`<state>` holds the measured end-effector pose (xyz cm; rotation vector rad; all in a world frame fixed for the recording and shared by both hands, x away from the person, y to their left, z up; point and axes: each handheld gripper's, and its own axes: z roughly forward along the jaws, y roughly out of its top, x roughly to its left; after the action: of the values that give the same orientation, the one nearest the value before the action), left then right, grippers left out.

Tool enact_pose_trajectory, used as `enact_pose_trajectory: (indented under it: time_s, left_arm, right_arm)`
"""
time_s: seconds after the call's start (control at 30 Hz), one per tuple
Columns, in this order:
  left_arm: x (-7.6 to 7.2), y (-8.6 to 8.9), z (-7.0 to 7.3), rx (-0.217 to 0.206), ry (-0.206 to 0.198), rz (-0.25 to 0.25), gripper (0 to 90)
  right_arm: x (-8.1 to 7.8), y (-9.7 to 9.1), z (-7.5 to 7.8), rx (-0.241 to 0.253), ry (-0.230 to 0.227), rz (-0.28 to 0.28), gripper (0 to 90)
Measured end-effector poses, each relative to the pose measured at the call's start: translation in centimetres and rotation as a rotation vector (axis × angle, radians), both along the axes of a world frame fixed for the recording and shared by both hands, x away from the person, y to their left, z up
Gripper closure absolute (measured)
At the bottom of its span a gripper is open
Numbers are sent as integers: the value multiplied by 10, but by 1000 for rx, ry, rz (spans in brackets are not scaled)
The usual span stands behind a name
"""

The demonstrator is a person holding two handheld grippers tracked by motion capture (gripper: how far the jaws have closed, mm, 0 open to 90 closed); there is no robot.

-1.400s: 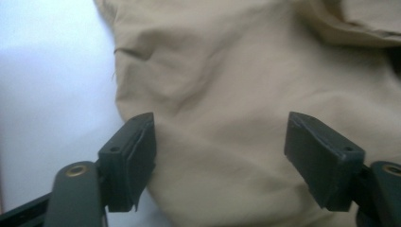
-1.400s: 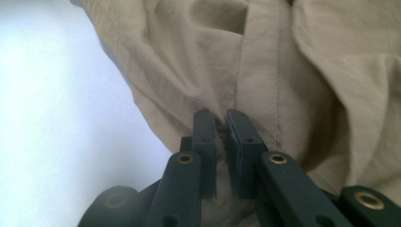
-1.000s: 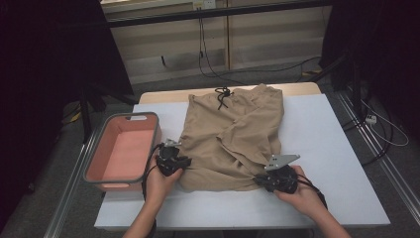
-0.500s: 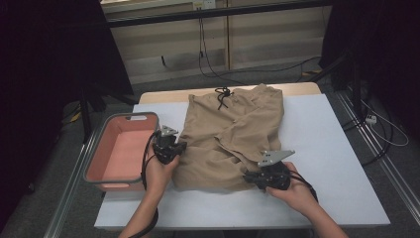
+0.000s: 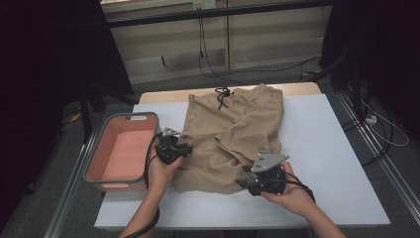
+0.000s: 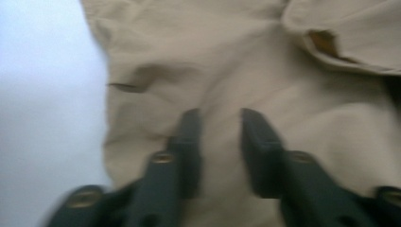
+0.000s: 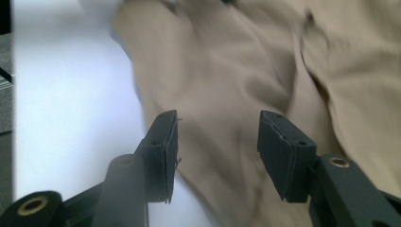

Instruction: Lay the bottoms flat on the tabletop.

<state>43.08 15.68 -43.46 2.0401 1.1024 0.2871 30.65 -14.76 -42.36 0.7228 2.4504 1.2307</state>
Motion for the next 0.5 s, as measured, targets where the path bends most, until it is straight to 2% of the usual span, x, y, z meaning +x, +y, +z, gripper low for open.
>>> enact_pose_trajectory:
  time_s: [0.07, 0.13, 0.2, 0.23, 0.3, 0.37, 0.5]
  left_arm:
    - [-3, 0, 3, 9, -6, -12, 544]
    - [-5, 0, 5, -14, -8, 0, 420]
    - [-7, 0, 7, -5, -12, -15, 322]
    - [-8, 0, 8, -14, -15, -17, 292]
    - [-9, 1, 9, -2, -27, -31, 250]
    - [-11, 1, 12, 4, -31, -44, 220]
    - [-13, 0, 15, 8, -39, -60, 185]
  right_arm:
    - [-1, 13, 4, 6, -13, 30, 492]
    - [0, 29, 4, 9, -17, 65, 496]
    - [3, 45, 1, 1, -30, 101, 535]
    - [4, 54, -1, -2, -33, 118, 560]
    - [6, 71, -4, -20, -47, 159, 585]
    - [7, 87, -6, -26, -61, 207, 665]
    - [9, 113, -11, -47, -57, 266, 662]
